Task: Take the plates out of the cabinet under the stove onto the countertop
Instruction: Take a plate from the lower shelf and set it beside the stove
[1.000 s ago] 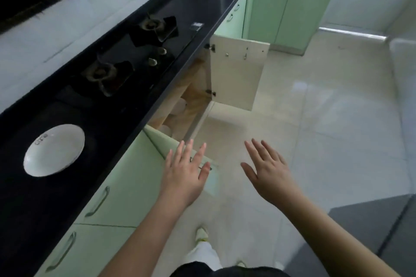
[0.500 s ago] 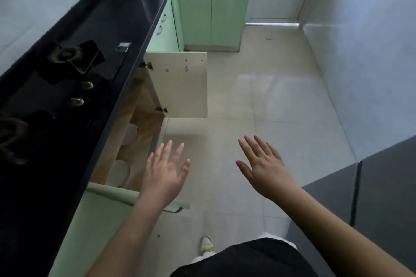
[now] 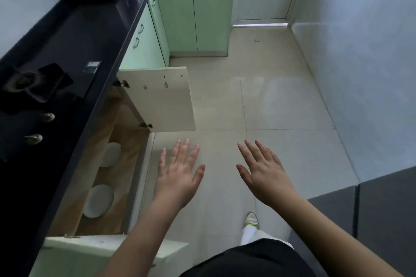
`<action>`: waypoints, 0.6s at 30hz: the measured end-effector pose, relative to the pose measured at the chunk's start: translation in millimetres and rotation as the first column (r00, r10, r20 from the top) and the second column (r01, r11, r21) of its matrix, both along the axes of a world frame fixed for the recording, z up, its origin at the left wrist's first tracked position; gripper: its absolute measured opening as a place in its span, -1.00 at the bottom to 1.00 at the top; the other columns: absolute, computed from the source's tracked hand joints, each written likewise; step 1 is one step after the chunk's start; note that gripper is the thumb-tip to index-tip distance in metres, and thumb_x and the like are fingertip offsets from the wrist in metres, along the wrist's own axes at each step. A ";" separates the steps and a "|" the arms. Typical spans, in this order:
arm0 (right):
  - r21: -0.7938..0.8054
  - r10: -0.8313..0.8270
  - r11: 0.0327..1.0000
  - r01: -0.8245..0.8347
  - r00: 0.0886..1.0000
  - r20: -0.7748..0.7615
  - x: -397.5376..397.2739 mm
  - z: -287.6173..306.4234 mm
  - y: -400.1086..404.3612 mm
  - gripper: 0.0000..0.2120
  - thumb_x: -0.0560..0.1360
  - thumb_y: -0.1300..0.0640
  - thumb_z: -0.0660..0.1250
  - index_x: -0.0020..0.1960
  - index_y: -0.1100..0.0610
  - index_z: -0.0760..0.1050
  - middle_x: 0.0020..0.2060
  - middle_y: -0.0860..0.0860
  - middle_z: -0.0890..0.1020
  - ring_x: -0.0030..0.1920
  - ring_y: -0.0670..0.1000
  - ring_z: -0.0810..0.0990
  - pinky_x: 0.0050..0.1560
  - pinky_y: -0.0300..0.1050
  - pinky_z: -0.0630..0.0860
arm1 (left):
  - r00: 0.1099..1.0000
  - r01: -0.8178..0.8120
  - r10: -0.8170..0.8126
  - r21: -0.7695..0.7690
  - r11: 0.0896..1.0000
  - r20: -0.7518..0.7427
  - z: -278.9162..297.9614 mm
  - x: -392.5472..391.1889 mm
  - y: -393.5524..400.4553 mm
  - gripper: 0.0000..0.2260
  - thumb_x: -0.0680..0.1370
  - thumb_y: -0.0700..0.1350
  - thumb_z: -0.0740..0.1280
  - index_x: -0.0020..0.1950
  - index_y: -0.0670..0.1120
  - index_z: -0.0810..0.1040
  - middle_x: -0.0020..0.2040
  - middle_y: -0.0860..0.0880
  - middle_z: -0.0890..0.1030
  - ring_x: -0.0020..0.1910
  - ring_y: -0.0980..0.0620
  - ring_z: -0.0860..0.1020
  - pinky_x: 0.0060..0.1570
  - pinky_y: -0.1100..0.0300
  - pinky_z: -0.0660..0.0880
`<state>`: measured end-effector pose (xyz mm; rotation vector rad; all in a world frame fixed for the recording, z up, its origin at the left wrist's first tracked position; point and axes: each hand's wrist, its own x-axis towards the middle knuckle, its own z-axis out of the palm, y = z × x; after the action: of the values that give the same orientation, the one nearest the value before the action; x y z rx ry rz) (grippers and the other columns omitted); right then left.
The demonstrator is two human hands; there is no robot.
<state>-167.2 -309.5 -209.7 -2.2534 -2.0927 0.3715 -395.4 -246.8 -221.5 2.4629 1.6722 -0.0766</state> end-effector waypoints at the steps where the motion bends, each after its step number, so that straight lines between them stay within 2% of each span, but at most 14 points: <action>1: -0.006 0.011 1.000 -0.011 1.000 -0.004 11.0 -2.4 10.2 -0.43 0.62 -0.21 -0.15 0.58 -0.09 -0.15 0.59 -0.10 -0.05 0.56 -0.04 -0.17 0.49 -0.10 -0.27 | 1.000 -0.008 0.008 -0.010 1.000 -0.010 -0.4 11.2 8.3 -0.44 0.62 0.26 -0.18 0.60 0.16 -0.14 0.63 0.06 -0.16 0.57 0.07 -0.28 0.50 -0.05 -0.33; 10: -0.045 0.119 0.992 -0.120 0.992 -0.037 99.1 -7.5 103.2 -0.42 0.62 -0.22 -0.13 0.58 -0.09 -0.12 0.59 -0.10 -0.02 0.57 -0.03 -0.14 0.49 -0.09 -0.22 | 0.991 -0.133 0.132 -0.050 0.990 -0.012 19.3 84.5 64.2 -0.43 0.60 0.27 -0.23 0.60 0.16 -0.17 0.62 0.06 -0.22 0.56 0.06 -0.33 0.49 -0.03 -0.37; 14: -0.057 0.227 0.971 -0.231 0.972 -0.061 96.6 -6.4 149.7 -0.41 0.62 -0.22 -0.13 0.58 -0.07 -0.14 0.59 -0.08 -0.03 0.57 -0.01 -0.15 0.50 -0.08 -0.21 | 0.974 -0.227 0.228 -0.069 0.971 0.004 25.1 80.9 75.0 -0.33 0.50 0.34 -0.41 0.59 0.17 -0.22 0.62 0.05 -0.25 0.56 0.04 -0.34 0.52 -0.06 -0.31; 18: -0.050 0.342 0.937 -0.347 0.936 -0.080 68.3 -3.9 190.8 -0.40 0.62 -0.23 -0.14 0.58 -0.06 -0.15 0.59 -0.06 -0.03 0.57 -0.01 -0.15 0.51 -0.06 -0.19 | 0.943 -0.333 0.333 -0.050 0.941 -0.011 18.6 53.8 79.3 -0.32 0.48 0.34 -0.46 0.59 0.18 -0.25 0.62 0.05 -0.25 0.55 0.05 -0.34 0.48 0.01 -0.38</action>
<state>-98.9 -118.7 -213.6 -1.8628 -2.4704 0.5298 -341.6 -167.5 -203.0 2.1082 2.0344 -0.0793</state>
